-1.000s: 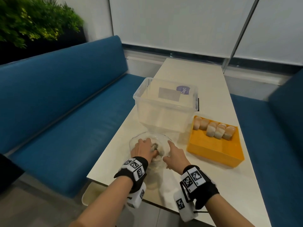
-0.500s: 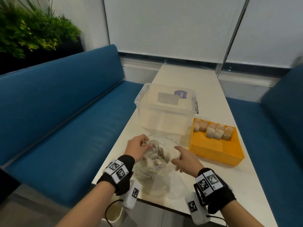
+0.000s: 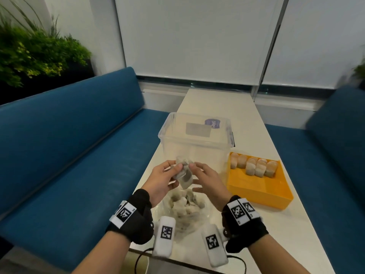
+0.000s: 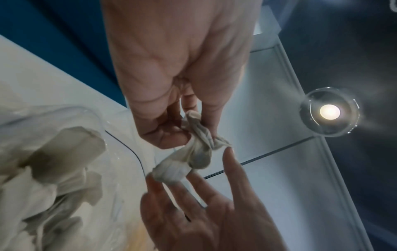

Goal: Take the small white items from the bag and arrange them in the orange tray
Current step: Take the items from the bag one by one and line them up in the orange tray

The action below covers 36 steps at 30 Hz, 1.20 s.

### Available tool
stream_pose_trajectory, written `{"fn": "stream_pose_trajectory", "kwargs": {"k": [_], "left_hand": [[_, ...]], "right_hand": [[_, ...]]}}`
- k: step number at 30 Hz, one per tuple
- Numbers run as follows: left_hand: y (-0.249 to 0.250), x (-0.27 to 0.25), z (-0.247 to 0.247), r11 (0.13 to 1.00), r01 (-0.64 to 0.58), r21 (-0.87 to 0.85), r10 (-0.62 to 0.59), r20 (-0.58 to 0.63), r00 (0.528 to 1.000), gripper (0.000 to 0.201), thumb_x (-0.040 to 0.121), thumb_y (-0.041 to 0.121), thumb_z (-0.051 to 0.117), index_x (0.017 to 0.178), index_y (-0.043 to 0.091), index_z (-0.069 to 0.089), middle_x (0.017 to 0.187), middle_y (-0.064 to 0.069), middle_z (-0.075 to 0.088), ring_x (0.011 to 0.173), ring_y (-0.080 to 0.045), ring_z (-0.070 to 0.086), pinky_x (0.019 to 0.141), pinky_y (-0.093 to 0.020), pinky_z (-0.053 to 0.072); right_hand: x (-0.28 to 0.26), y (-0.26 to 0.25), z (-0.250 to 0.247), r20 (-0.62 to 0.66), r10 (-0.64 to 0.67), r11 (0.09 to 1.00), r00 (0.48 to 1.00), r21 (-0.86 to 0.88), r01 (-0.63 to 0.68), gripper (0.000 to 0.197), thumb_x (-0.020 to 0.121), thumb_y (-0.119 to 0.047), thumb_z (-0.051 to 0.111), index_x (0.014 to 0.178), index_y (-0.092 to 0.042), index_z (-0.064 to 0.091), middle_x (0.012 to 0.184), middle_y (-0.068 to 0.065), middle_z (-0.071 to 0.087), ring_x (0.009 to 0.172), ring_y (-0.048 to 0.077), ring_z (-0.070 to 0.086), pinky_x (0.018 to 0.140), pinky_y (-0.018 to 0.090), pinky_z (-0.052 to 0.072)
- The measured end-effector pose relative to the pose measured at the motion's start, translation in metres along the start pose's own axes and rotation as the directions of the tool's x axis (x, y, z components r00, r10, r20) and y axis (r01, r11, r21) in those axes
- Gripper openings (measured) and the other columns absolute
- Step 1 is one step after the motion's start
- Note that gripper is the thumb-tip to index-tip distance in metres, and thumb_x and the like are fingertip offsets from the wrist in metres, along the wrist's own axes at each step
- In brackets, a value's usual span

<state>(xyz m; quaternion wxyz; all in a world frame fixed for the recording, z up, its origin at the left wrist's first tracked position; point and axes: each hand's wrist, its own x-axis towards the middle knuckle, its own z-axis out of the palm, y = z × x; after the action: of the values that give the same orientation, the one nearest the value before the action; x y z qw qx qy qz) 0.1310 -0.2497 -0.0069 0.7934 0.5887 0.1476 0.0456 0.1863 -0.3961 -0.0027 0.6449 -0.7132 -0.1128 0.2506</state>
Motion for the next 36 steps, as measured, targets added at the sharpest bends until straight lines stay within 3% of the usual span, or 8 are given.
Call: {"fn": "stream_pose_trajectory", "kwargs": {"k": [3,9,15,18,20,24,31,36], "left_hand": [[-0.006,-0.001,0.001,1.000,0.022,-0.014,-0.022,-0.006,1.000,0.012,0.095,0.022,0.059,0.101,0.014,0.064,0.093,-0.004,0.072,0.082,-0.017,0.065,0.070,-0.027,0.050],[-0.017,-0.003,0.002,0.999,0.045,-0.026,-0.047,-0.095,0.994,0.016,0.091,0.032,0.062,0.098,0.018,0.066,0.094,-0.005,0.068,0.082,-0.017,0.060,0.074,-0.029,0.043],[-0.029,-0.008,0.019,0.974,0.091,-0.205,-0.102,-0.043,0.994,0.045,0.088,0.041,0.062,0.121,0.010,0.063,0.099,-0.006,0.071,0.078,-0.010,0.064,0.078,-0.030,0.052],[-0.028,-0.009,0.028,0.938,0.106,-0.330,-0.129,-0.047,0.991,0.040,0.097,0.035,0.054,0.121,0.004,0.061,0.079,-0.004,0.072,0.067,-0.009,0.067,0.078,-0.032,0.052],[-0.025,-0.010,0.029,0.928,0.103,-0.358,-0.129,-0.050,0.990,0.040,0.100,0.032,0.048,0.120,0.001,0.062,0.074,-0.004,0.072,0.077,-0.014,0.070,0.082,-0.034,0.054],[-0.021,-0.012,0.031,0.919,0.099,-0.382,-0.132,-0.062,0.989,0.039,0.101,0.030,0.046,0.122,0.001,0.062,0.114,-0.016,0.070,0.104,-0.022,0.069,0.084,-0.034,0.058],[-0.020,-0.017,0.039,0.908,0.112,-0.403,-0.124,-0.004,0.992,0.043,0.096,0.040,0.051,0.123,0.008,0.062,0.109,-0.012,0.073,0.100,-0.016,0.068,0.087,-0.034,0.057],[-0.015,-0.018,0.028,0.856,0.094,-0.508,-0.111,-0.005,0.994,0.041,0.082,0.039,0.070,0.117,0.018,0.069,0.106,-0.015,0.066,0.084,-0.017,0.063,0.079,-0.031,0.060]], "right_hand": [[0.002,-0.001,0.008,0.087,0.041,0.971,0.995,0.233,-0.061,0.047,0.089,-0.042,0.059,0.125,-0.012,0.053,0.114,0.013,0.066,0.087,0.023,0.067,0.068,0.031,0.054],[0.003,0.004,0.014,0.061,-0.009,0.964,0.998,0.266,-0.007,0.034,0.088,-0.010,0.064,0.118,0.002,0.055,0.100,0.020,0.066,0.076,0.021,0.067,0.061,0.027,0.055],[0.001,0.009,0.022,0.012,0.008,0.916,1.000,0.402,-0.012,0.034,0.088,-0.013,0.064,0.116,0.001,0.051,0.099,0.022,0.066,0.083,0.026,0.068,0.077,0.037,0.057],[-0.002,0.013,0.022,-0.006,-0.011,0.953,1.000,0.302,0.013,0.032,0.089,-0.014,0.063,0.116,-0.005,0.049,0.103,0.018,0.069,0.093,0.026,0.069,0.079,0.040,0.057],[-0.006,0.012,0.018,-0.057,-0.063,0.995,0.996,0.077,0.067,0.031,0.087,-0.022,0.065,0.113,-0.014,0.050,0.101,0.008,0.070,0.094,0.021,0.068,0.083,0.041,0.057],[-0.011,0.004,0.008,-0.243,-0.314,0.914,0.918,-0.340,0.222,0.025,0.084,-0.033,0.064,0.102,-0.023,0.051,0.094,-0.003,0.061,0.087,0.010,0.060,0.072,0.025,0.051],[0.003,-0.008,0.000,-0.145,-0.276,0.891,0.950,-0.410,0.196,0.016,0.082,-0.033,0.067,0.080,-0.017,0.067,0.077,-0.004,0.066,0.077,0.013,0.064,0.070,0.027,0.053],[0.009,-0.046,-0.029,-0.008,-0.349,0.835,0.937,-0.458,0.306,0.006,0.083,-0.018,0.069,0.077,-0.015,0.067,0.072,0.003,0.070,0.057,0.005,0.062,0.054,0.011,0.044]]}}
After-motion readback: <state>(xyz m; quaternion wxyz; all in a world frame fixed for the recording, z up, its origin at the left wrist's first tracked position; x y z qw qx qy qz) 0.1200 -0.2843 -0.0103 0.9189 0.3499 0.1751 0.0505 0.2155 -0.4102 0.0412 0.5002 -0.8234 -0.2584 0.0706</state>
